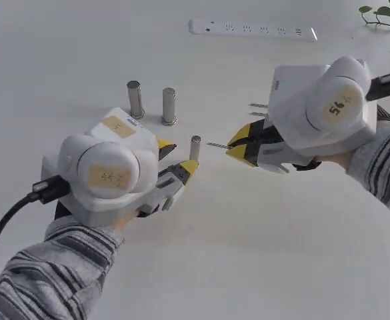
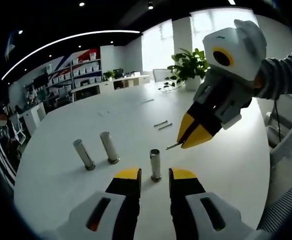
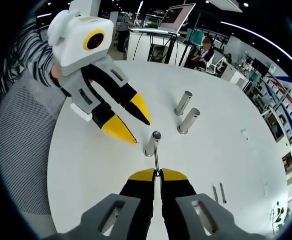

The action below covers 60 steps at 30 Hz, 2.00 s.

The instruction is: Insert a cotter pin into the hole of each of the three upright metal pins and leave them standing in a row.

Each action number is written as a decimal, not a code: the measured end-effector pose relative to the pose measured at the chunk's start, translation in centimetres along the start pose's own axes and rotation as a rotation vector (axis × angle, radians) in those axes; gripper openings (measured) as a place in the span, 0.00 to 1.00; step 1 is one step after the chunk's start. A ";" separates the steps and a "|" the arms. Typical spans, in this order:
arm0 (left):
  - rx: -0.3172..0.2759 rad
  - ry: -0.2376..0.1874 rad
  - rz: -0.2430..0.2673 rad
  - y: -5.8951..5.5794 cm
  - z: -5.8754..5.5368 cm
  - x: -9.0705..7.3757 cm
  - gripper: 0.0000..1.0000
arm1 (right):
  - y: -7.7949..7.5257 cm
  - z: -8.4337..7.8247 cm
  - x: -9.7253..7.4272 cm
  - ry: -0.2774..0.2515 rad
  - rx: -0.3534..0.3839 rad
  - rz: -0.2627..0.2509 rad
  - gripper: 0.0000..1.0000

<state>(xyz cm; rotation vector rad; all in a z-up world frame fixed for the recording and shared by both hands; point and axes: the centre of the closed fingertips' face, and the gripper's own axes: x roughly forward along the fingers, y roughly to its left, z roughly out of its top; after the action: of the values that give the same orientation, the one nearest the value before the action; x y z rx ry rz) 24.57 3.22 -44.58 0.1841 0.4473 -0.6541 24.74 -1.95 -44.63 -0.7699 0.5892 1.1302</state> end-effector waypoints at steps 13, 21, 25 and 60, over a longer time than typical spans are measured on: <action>0.009 0.026 -0.004 0.0 -0.5 2.7 0.15 | -0.6 0.1 1.1 -0.015 0.036 0.006 0.00; -0.013 0.037 -0.009 -0.3 -0.7 3.5 0.11 | -0.6 0.4 1.3 -0.021 0.033 0.013 0.00; -0.026 0.045 -0.004 -0.3 -1.0 3.6 0.08 | -0.6 0.4 1.4 -0.018 0.029 0.014 0.00; -0.076 0.010 0.005 -0.1 -1.2 3.8 0.05 | -0.4 2.2 2.1 -0.032 -0.065 0.022 0.00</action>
<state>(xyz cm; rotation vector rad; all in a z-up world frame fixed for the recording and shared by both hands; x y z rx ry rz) 26.73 1.40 -47.37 0.1164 0.4802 -0.6301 25.92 0.86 -44.81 -0.8011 0.5374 1.1851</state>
